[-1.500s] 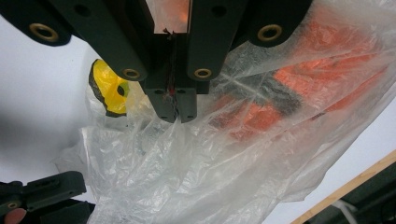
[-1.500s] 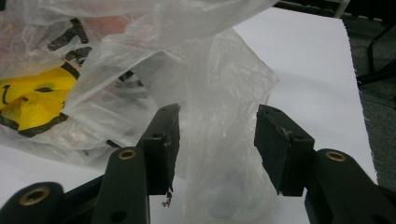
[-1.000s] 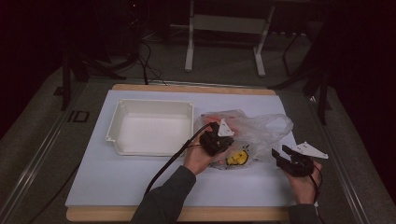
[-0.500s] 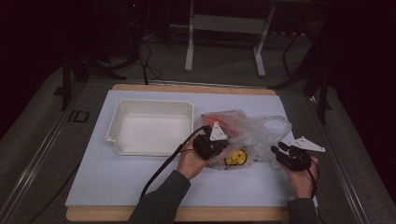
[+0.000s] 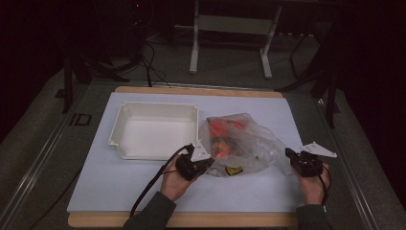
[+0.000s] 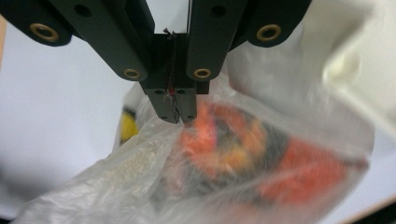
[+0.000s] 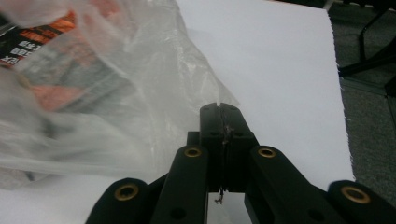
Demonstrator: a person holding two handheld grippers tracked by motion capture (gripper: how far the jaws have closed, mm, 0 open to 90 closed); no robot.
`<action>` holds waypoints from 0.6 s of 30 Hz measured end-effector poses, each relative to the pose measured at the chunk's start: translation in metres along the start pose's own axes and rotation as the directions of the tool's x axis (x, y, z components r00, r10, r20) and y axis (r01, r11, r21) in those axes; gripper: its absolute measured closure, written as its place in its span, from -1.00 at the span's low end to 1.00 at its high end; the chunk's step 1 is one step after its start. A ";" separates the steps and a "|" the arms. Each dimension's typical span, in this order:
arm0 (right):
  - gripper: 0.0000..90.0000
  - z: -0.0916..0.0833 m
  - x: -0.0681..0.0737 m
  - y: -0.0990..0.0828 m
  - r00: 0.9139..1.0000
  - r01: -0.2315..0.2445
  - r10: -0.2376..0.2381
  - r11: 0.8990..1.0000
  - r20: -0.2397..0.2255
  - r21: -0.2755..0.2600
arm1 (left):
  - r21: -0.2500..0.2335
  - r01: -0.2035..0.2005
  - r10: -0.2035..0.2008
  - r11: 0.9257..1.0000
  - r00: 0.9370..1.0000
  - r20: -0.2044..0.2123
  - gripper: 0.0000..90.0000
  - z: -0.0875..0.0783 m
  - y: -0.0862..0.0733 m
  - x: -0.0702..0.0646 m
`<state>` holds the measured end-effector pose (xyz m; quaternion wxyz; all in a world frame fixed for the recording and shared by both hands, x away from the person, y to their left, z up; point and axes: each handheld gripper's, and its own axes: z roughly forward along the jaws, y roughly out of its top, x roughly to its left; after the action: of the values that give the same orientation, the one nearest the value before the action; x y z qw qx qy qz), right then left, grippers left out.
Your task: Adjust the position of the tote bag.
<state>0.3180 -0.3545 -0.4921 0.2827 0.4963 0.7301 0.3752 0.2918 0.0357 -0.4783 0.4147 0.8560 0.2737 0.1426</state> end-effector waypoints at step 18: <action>1.00 0.001 -0.013 -0.003 0.996 -0.012 0.008 0.999 0.086 0.046 | 0.106 0.080 -0.071 0.991 0.994 -0.081 1.00 -0.014 -0.068 0.010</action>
<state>0.3215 -0.3677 -0.4949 0.3004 0.5221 0.7232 0.3379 0.2692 0.0848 -0.5231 0.3618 0.8602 0.3290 0.1445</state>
